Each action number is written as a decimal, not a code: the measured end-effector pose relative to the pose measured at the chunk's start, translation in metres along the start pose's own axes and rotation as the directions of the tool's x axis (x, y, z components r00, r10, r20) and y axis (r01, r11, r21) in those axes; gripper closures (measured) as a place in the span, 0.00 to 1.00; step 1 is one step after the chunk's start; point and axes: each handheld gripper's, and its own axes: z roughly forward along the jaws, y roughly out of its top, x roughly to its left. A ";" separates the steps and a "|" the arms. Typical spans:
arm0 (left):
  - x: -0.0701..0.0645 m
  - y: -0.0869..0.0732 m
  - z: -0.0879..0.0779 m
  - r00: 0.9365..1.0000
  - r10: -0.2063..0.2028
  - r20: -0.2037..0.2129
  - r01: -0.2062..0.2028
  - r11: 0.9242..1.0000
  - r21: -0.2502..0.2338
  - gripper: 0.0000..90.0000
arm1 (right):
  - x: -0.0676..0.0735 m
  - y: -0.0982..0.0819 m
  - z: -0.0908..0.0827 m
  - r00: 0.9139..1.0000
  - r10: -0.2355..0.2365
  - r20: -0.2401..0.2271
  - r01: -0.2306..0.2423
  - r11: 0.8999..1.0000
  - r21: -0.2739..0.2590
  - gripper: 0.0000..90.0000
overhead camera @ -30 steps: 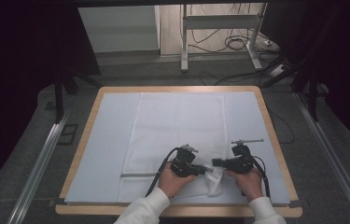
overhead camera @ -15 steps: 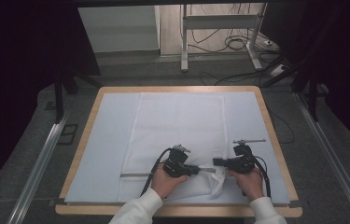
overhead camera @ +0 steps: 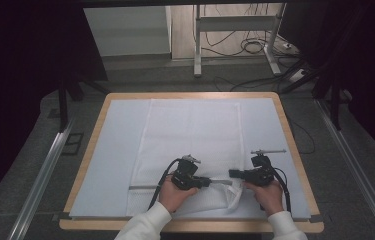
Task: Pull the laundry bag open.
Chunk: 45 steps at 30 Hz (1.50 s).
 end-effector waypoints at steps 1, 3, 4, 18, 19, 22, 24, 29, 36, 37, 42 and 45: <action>0.001 0.000 0.000 1.000 -0.002 -0.006 0.002 1.000 0.001 0.96 | 0.000 0.000 0.000 1.000 0.001 -0.003 -0.001 1.000 0.000 0.98; 0.002 0.000 0.000 1.000 0.002 -0.019 -0.002 1.000 0.004 0.96 | 0.000 0.000 -0.001 1.000 0.003 0.000 -0.003 1.000 -0.003 0.98; 0.003 -0.001 -0.001 1.000 0.001 -0.016 -0.001 1.000 0.003 0.96 | 0.000 0.000 -0.001 1.000 0.004 0.001 -0.004 1.000 -0.004 0.98; 0.011 -0.006 -0.008 1.000 -0.006 -0.024 0.006 1.000 0.002 0.96 | -0.001 -0.001 -0.001 1.000 0.008 -0.004 -0.008 1.000 -0.005 0.98; 0.011 -0.007 -0.008 1.000 -0.006 -0.028 0.006 1.000 0.003 0.96 | -0.001 -0.001 -0.001 1.000 0.008 -0.003 -0.008 1.000 -0.006 0.98; 0.011 -0.007 -0.009 0.999 -0.003 -0.032 0.003 1.000 0.002 0.96 | -0.001 -0.001 -0.001 1.000 0.007 -0.001 -0.007 1.000 -0.005 0.98; 0.012 -0.008 -0.009 1.000 -0.004 -0.030 0.004 1.000 0.004 0.96 | -0.001 -0.001 -0.001 1.000 0.007 -0.003 -0.007 1.000 -0.004 0.98; 0.013 -0.008 -0.010 1.000 -0.008 -0.025 0.008 1.000 0.005 0.96 | -0.001 -0.001 -0.001 1.000 0.007 -0.003 -0.007 1.000 -0.004 0.98; 0.017 -0.011 -0.012 0.999 -0.015 -0.032 0.015 1.000 0.011 0.96 | -0.002 -0.001 -0.001 1.000 0.008 0.004 -0.008 1.000 -0.002 0.98; 0.018 -0.012 -0.014 0.999 -0.018 -0.035 0.018 1.000 0.010 0.96 | -0.002 -0.001 -0.001 1.000 0.007 0.007 -0.007 1.000 -0.004 0.99; 0.022 -0.016 -0.019 0.999 -0.025 -0.028 0.025 1.000 0.007 0.96 | -0.002 -0.001 -0.001 1.000 0.007 0.006 -0.007 1.000 -0.003 0.98; 0.024 -0.019 -0.021 0.999 -0.026 -0.033 0.026 1.000 0.009 0.96 | -0.002 -0.001 -0.001 1.000 0.006 0.004 -0.006 1.000 0.000 0.98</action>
